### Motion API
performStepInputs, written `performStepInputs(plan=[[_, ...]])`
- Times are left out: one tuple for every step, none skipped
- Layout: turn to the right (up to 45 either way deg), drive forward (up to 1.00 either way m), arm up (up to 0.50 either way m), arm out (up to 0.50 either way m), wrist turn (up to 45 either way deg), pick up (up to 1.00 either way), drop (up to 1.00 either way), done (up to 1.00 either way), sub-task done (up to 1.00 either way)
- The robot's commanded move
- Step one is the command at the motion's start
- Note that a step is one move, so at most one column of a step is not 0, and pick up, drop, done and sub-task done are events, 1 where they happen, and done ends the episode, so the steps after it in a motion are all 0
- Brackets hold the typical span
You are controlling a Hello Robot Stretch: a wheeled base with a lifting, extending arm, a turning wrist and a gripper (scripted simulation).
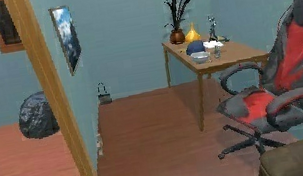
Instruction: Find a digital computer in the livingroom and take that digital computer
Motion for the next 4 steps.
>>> performStepInputs(plan=[[0.0,0.00,0.00,0.00,45.0,0.00,0.00,0.00,0.00],[0.0,0.00,0.00,0.00,45.0,0.00,0.00,0.00,0.00],[0.0,0.00,0.00,0.00,45.0,0.00,0.00,0.00,0.00],[0.0,0.00,0.00,0.00,45.0,0.00,0.00,0.00,0.00]])
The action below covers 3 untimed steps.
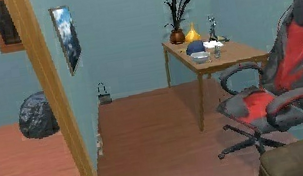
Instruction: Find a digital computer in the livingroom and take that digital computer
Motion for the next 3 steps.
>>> performStepInputs(plan=[[0.0,0.00,-0.30,0.00,0.0,0.00,0.00,0.00,0.00],[0.0,0.00,0.00,0.00,0.0,1.00,0.00,0.00,0.00],[0.0,0.00,0.10,0.00,0.0,0.00,0.00,0.00,0.00]])
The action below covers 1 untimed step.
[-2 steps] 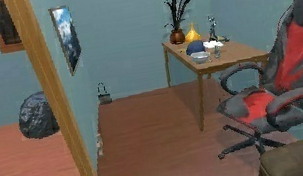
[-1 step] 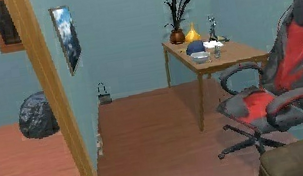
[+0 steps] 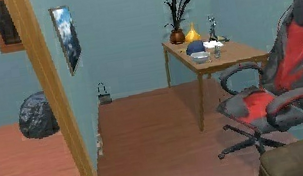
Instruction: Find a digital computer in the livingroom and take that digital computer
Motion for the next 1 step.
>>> performStepInputs(plan=[[0.0,0.00,0.00,0.00,0.0,0.00,0.00,1.00,0.00]])
